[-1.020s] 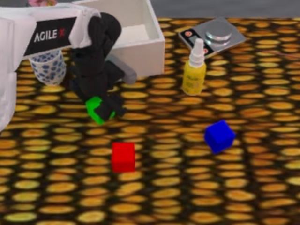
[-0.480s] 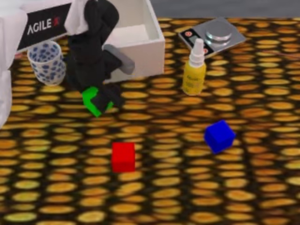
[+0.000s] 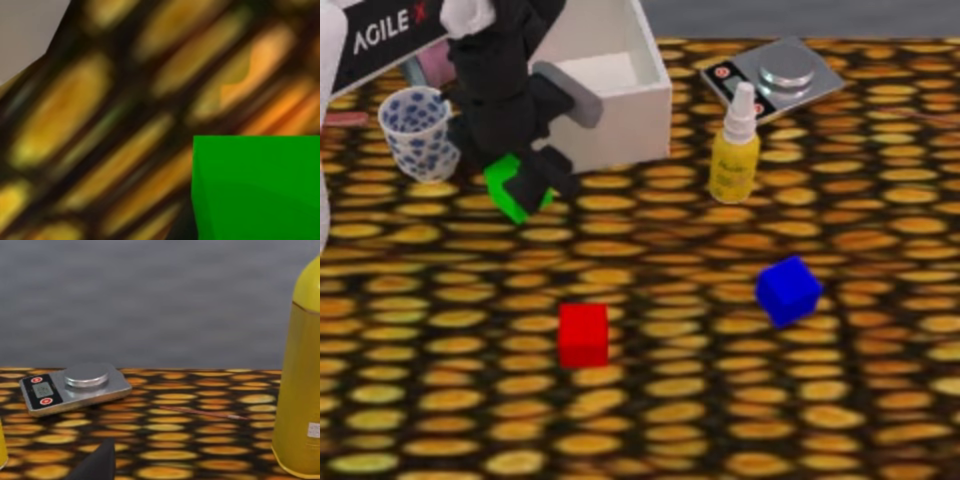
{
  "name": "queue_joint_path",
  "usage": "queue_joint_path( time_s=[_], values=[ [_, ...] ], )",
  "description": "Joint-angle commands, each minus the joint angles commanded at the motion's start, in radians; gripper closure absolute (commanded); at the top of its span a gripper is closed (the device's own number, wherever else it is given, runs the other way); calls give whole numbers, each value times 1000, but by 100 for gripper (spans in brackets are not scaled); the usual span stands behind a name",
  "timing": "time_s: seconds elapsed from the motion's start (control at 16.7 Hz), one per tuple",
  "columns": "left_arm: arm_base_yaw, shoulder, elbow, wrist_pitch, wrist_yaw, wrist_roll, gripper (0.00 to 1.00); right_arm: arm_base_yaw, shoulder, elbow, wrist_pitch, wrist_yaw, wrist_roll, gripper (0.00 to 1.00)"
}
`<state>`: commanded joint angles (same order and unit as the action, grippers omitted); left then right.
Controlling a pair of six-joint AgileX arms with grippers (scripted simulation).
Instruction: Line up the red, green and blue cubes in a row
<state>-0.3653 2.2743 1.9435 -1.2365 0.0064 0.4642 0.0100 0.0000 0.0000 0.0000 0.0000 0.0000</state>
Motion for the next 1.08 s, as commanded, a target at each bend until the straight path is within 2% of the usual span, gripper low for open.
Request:
queue_joint_path(
  time_s=[0.12, 0.24, 0.66, 0.78, 1.08],
  values=[
    [-15, -4, -4, -1, 0, 14, 100, 0, 0, 0, 0, 0, 0, 0],
    [-70, -18, -18, -4, 0, 57, 100, 0, 0, 0, 0, 0, 0, 0],
    [-389, -110, -104, -8, 2, 291, 100, 0, 0, 0, 0, 0, 0, 0],
    [-423, -125, -117, -7, 2, 323, 100, 0, 0, 0, 0, 0, 0, 0],
    [-422, -121, -117, -3, 2, 324, 100, 0, 0, 0, 0, 0, 0, 0]
  ],
)
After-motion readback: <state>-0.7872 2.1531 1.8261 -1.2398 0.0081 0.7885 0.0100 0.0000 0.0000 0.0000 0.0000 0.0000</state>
